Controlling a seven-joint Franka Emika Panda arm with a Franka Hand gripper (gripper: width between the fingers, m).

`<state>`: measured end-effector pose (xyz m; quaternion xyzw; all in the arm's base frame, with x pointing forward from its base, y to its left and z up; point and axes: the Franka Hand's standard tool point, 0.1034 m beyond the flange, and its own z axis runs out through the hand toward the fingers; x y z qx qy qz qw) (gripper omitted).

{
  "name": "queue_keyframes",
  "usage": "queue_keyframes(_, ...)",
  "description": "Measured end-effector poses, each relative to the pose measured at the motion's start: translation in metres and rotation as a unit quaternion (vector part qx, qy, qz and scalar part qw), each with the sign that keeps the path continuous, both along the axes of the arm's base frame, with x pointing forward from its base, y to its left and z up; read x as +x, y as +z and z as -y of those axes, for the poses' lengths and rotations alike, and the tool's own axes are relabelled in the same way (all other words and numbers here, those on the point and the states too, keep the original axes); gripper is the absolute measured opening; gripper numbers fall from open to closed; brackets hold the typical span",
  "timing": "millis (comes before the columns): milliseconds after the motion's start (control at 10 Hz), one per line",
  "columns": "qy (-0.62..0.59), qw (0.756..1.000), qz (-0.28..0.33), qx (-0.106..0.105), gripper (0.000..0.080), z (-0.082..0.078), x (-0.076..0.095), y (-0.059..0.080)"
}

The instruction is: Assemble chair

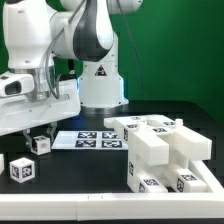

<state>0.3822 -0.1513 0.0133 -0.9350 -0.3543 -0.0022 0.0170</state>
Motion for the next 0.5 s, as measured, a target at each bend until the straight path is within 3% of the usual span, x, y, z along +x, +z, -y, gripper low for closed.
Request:
queue_keyframes(200,0.153,0.988,-0.006,0.001,0.0282,-0.012,0.001,0.0)
queue_keyframes(300,0.225,0.974,0.0,-0.002,0.0284,-0.015,0.007,0.006)
queue_keyframes(400,0.277,0.96,0.022,-0.021,0.0284,-0.002,0.002,0.006)
queue_keyframes(500,0.295,0.955,0.016,-0.017,0.0284,-0.001,-0.004,0.004)
